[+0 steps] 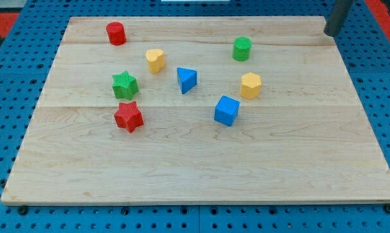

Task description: Move the green star to the center left of the board

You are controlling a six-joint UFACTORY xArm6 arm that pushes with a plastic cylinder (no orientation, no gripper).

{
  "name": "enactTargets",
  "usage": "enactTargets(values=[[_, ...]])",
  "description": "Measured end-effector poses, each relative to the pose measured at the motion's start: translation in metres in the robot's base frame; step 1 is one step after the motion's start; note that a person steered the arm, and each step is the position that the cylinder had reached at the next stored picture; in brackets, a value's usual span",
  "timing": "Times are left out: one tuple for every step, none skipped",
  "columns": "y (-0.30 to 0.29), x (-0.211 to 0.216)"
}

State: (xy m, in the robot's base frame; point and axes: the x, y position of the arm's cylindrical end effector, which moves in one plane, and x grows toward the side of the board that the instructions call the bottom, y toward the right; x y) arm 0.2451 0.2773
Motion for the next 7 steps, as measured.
enactTargets(values=[[-0.033,0.008],[-0.055,0.041],[-0.062,0.082],[-0.089,0.070],[-0.123,0.093],[-0.217,0.099],[-0.251,0.099]])
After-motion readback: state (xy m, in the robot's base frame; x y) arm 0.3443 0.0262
